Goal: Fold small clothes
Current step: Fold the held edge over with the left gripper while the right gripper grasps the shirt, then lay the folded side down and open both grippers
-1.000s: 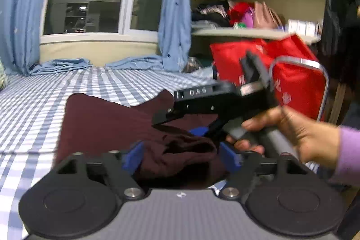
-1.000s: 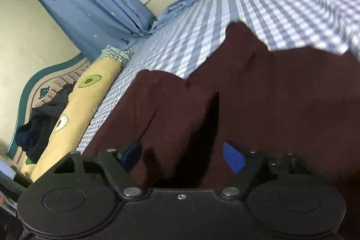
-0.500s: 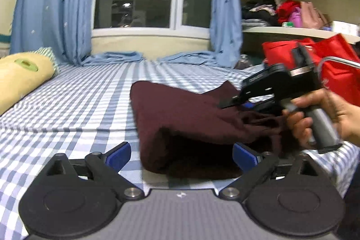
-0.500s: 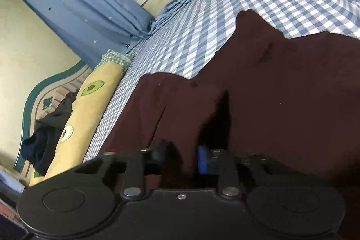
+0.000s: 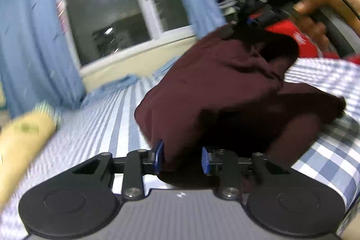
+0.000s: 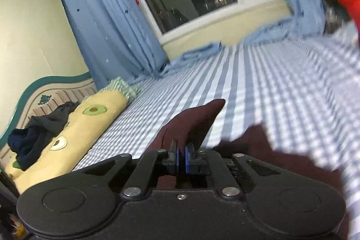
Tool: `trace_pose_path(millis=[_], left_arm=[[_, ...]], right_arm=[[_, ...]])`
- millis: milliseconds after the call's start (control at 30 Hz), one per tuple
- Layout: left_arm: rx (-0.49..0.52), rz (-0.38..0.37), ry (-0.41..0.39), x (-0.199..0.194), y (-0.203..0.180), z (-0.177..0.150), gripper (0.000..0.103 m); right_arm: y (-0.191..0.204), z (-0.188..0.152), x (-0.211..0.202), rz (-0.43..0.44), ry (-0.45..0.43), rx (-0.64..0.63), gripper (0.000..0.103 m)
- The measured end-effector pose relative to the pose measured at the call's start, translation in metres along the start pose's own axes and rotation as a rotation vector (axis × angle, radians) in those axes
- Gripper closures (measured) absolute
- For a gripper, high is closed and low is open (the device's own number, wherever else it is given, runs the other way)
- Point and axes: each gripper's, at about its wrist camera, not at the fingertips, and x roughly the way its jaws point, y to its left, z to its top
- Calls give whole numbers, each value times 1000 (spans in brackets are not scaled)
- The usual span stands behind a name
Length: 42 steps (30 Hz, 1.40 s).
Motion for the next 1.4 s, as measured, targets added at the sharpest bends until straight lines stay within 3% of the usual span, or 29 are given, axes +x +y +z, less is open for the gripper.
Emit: trace_pose_path(millis=[133, 433, 700, 767, 833, 933, 1100, 1267, 1400], left_arm=[[170, -37, -22, 0, -24, 16, 67], [356, -189, -28, 6, -64, 36, 67], [445, -236, -15, 26, -86, 34, 67], [441, -235, -17, 27, -86, 35, 62], [390, -268, -11, 26, -78, 39, 56], [237, -346, -11, 20, -56, 47, 49], [-38, -444, -8, 7, -9, 52, 25], [-281, -454, 3, 5, 34, 51, 10], [-461, -386, 64, 21, 60, 53, 5]], right_arm=[[-26, 5, -26, -79, -20, 0, 99], [-101, -37, -48, -214, 34, 114, 99], [-138, -76, -38, -263, 99, 181, 99], [-140, -81, -35, -266, 103, 183, 99], [-137, -82, -33, -266, 96, 167, 99], [-133, -80, -36, -267, 86, 144, 99], [-119, -62, -41, -286, 73, 70, 98], [-103, -55, -44, -314, 61, -14, 96], [-104, -63, -48, -333, 45, -10, 86]])
